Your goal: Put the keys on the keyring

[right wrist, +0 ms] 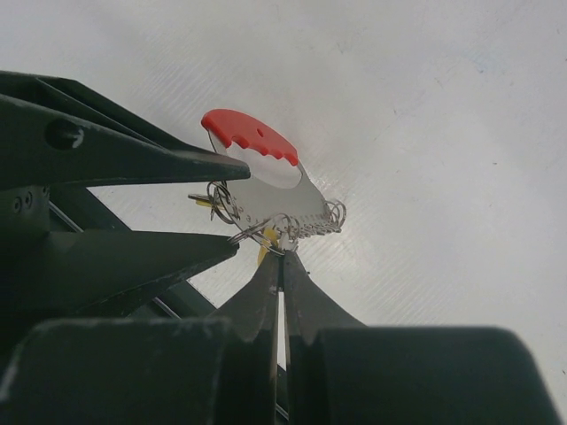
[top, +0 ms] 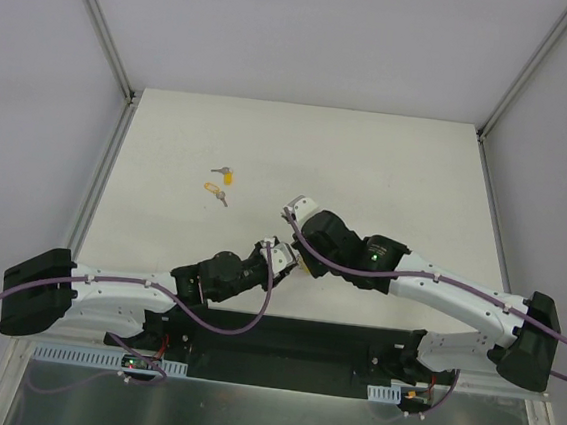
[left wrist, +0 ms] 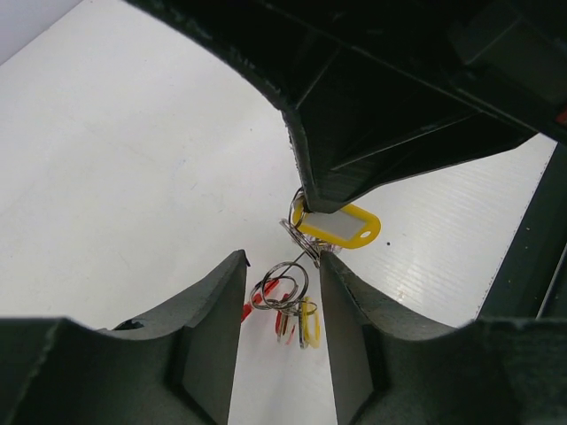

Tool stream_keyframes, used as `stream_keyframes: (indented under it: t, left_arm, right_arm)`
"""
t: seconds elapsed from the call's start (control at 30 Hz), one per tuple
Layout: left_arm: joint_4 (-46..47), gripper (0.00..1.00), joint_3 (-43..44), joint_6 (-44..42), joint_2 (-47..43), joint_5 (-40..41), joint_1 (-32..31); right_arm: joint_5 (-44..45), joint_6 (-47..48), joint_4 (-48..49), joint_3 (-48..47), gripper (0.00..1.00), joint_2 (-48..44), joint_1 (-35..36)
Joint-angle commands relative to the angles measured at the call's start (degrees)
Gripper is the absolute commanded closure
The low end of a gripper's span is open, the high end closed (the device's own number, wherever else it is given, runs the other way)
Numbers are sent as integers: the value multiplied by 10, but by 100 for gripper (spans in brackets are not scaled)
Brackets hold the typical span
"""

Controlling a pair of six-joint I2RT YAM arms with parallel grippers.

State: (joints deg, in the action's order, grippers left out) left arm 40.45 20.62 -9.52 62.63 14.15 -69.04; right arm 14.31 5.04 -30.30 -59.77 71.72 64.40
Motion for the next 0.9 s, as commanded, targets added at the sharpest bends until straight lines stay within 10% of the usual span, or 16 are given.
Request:
stream_keyframes:
  t: [0.0, 0.43, 0.87]
  left_arm:
    - [16, 65, 14, 7, -2, 14, -4]
    - [12, 71, 26, 6, 2, 6, -5]
    - [4, 100, 22, 4, 3, -2, -4]
  right_arm:
    - [14, -11, 9, -14, 99, -4, 5]
    - [15, -18, 12, -16, 99, 7, 18]
    - [42, -16, 1, -19, 99, 7, 22]
